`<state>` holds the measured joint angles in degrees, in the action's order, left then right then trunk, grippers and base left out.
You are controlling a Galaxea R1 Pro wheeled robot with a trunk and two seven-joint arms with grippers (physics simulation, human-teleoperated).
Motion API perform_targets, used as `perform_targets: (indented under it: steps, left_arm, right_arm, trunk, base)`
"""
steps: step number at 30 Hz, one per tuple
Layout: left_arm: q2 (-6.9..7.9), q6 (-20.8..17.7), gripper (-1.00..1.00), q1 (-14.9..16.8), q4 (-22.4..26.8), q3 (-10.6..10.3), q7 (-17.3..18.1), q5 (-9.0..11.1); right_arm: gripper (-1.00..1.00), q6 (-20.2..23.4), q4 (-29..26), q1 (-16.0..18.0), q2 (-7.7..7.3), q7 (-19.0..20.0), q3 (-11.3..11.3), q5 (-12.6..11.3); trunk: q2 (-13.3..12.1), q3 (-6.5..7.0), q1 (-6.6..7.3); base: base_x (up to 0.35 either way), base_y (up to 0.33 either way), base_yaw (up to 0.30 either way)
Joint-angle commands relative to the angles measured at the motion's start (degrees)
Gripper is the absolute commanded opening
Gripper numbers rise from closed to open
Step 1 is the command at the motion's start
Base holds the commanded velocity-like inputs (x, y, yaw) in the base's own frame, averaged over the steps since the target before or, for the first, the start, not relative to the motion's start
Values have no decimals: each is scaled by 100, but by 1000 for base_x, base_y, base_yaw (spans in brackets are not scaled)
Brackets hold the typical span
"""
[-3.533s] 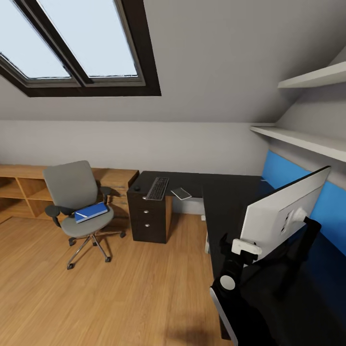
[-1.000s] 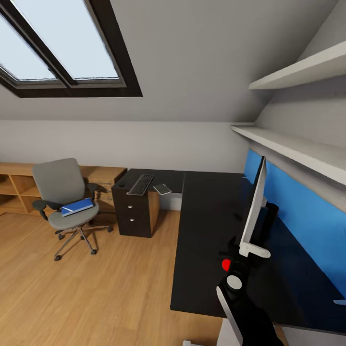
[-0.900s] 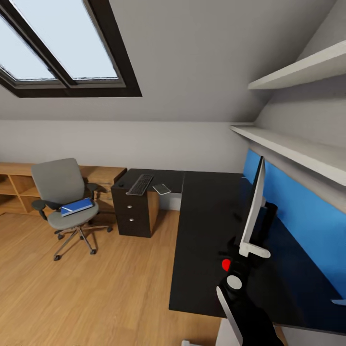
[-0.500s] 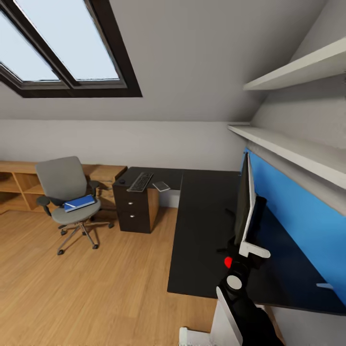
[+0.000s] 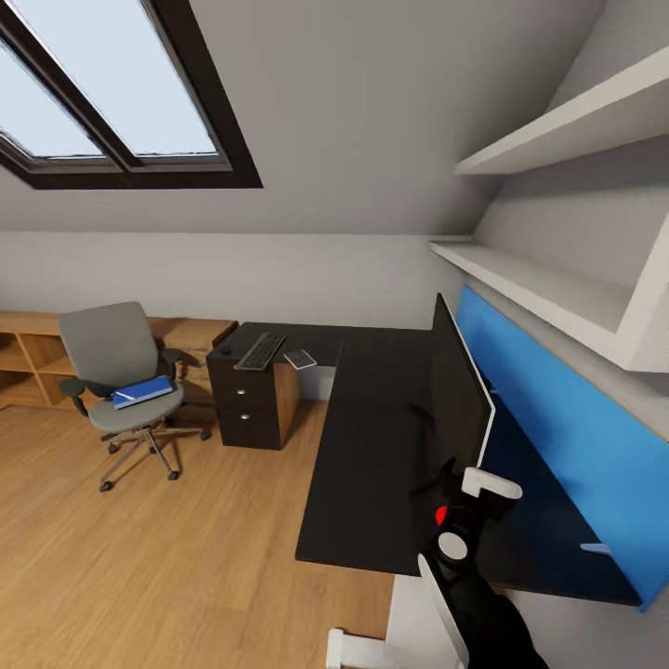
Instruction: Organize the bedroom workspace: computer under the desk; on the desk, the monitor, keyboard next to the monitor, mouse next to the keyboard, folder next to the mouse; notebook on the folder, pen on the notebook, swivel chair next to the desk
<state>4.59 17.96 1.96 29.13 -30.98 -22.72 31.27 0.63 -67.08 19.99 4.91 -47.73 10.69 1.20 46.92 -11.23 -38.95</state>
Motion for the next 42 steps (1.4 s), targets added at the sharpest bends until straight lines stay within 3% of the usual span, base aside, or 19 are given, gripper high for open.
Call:
perform_targets:
  steps: [1,42]
  left_arm:
    - [7,23,100,6,5,-49,-39,46]
    - [16,23,100,6,5,-40,-39,54]
  right_arm:
    - [100,7,1,5,0,-26,8,12]
    - [100,-3,98,5,1,19,48,28]
  trunk:
    - [6,-8,-1]
    - [6,-8,-1]
  base:
    - [0,-6,0]
    - [-19,-46,0]
